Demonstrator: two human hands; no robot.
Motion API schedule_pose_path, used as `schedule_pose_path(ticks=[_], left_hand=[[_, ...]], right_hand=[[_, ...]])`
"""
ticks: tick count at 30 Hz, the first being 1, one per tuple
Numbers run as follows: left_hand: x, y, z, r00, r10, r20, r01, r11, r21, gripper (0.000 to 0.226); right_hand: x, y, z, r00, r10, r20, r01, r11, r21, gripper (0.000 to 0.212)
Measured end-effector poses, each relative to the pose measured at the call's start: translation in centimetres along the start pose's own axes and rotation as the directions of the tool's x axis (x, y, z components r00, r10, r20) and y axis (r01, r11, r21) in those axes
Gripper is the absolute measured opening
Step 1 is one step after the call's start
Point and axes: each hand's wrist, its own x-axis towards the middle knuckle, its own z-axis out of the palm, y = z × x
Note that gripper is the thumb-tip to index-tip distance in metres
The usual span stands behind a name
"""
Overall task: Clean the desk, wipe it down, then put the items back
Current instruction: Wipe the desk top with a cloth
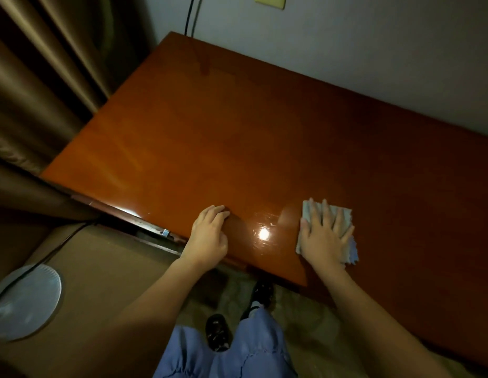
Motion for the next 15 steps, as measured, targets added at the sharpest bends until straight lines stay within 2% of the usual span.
schedule_pose_path(ticks=[2, 5, 8, 11, 13, 15], left_hand=[[-0.4, -0.5, -0.8, 0.999, -0.019, -0.03, 0.019, 1.0, -0.002, 0.051], [-0.6, -1.4, -1.8, 0.998, -0.03, -0.052, 0.033, 0.999, 0.043, 0.05], [-0.4, -1.2, -2.0, 0.999, -0.021, -0.034, 0.024, 0.993, 0.113, 0.049], [0.2, 1.0, -1.4, 1.0, 0.008, 0.025, -0.011, 0.992, 0.127, 0.049], [0.8, 3.0, -0.5, 0.997, 0.058, 0.06, -0.065, 0.989, 0.129, 0.048], [1.6, 5.0, 0.5, 0.99, 0.111, 0.088, -0.121, 0.985, 0.124, 0.048]], right_hand=[[1.6, -3.3, -0.2, 1.0, 0.021, 0.023, -0.022, 0.999, 0.033, 0.054], [2.1, -8.7, 0.2, 0.974, -0.213, 0.082, 0.212, 0.977, 0.013, 0.055], [-0.5, -10.8, 1.1, 0.901, -0.412, 0.133, 0.422, 0.905, -0.052, 0.055], [-3.1, -8.6, 1.6, 0.822, -0.545, 0.164, 0.562, 0.822, -0.086, 0.061], [-4.3, -5.7, 1.6, 0.822, -0.539, 0.182, 0.561, 0.822, -0.1, 0.057], [-5.0, -2.4, 1.9, 0.853, -0.484, 0.196, 0.507, 0.857, -0.091, 0.052]])
